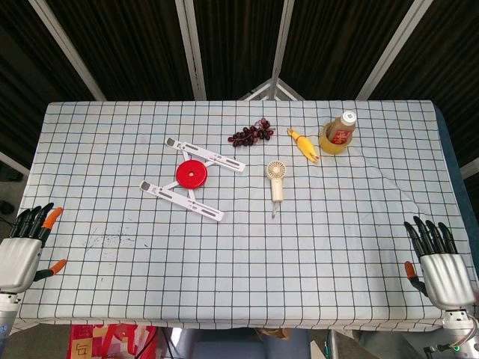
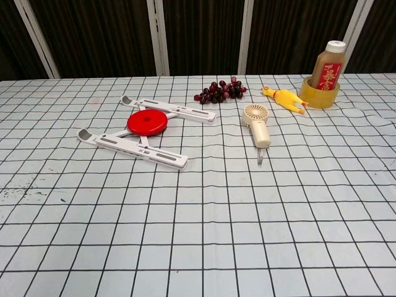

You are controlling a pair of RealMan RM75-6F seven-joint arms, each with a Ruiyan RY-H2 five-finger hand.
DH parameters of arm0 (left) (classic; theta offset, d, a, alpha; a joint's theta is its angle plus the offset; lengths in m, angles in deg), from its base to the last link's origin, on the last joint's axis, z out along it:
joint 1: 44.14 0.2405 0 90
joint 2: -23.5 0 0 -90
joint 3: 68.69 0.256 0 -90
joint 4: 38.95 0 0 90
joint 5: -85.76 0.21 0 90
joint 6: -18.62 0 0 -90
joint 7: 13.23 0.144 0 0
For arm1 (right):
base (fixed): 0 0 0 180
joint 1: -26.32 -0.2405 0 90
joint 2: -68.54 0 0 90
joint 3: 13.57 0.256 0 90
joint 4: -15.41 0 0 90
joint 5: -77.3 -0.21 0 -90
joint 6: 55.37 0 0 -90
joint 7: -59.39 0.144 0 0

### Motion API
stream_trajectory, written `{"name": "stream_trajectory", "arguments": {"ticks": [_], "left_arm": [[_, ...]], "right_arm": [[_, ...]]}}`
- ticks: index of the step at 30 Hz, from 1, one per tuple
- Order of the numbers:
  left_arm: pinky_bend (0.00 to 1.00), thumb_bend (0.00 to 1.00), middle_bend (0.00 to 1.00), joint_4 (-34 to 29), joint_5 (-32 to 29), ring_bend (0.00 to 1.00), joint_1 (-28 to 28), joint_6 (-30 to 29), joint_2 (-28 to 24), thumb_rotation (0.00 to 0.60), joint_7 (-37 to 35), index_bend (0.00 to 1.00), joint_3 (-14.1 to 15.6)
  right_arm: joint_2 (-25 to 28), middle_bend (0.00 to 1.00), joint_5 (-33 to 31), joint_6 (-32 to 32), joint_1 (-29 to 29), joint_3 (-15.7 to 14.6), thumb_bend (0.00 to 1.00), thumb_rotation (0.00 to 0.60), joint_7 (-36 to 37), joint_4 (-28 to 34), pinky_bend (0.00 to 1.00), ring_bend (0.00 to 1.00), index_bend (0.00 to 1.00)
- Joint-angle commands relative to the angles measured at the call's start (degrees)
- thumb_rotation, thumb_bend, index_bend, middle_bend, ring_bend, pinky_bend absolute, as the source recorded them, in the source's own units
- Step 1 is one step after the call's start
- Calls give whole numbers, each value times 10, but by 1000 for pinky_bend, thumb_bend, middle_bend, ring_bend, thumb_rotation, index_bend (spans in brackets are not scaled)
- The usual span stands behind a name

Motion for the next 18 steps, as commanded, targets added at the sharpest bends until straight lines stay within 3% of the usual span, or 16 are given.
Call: {"name": "stream_trajectory", "arguments": {"ticks": [1, 10, 12, 13, 15, 16, 18], "left_arm": [[0, 33, 0, 0, 0, 0, 0, 0, 0, 600, 0, 0, 0], [0, 34, 0, -2, 5, 0, 3, -5, -2, 600, -1, 0, 2], [0, 34, 0, -3, 4, 0, 3, -5, -3, 600, -5, 0, 2], [0, 34, 0, -3, 4, 0, 2, -5, -3, 600, -6, 0, 1], [0, 33, 0, -4, 2, 0, 1, -4, -3, 600, -11, 0, -1], [0, 33, 0, -4, 1, 0, 1, -3, -4, 600, -12, 0, -1], [0, 33, 0, -5, 2, 0, -1, 0, -4, 600, -15, 0, -1]], "right_arm": [[0, 0, 0, 0, 0, 0, 450, 600, 0, 0, 0, 0, 0], [0, 0, 5, 4, -7, 3, 451, 600, 17, 10, 1, 0, 0], [1, 1, 5, 16, -16, 7, 451, 600, 24, 21, 58, 8, 0], [2, 33, 4, 20, -19, 8, 451, 600, 24, 24, 155, 59, 0], [3, 216, 2, 43, -41, 20, 451, 600, 17, 39, 405, 289, 0], [3, 385, 0, 49, -47, 24, 451, 600, 13, 42, 551, 474, 0], [-3, 609, -9, 77, -77, 45, 460, 600, -2, 56, 713, 701, 0]]}}
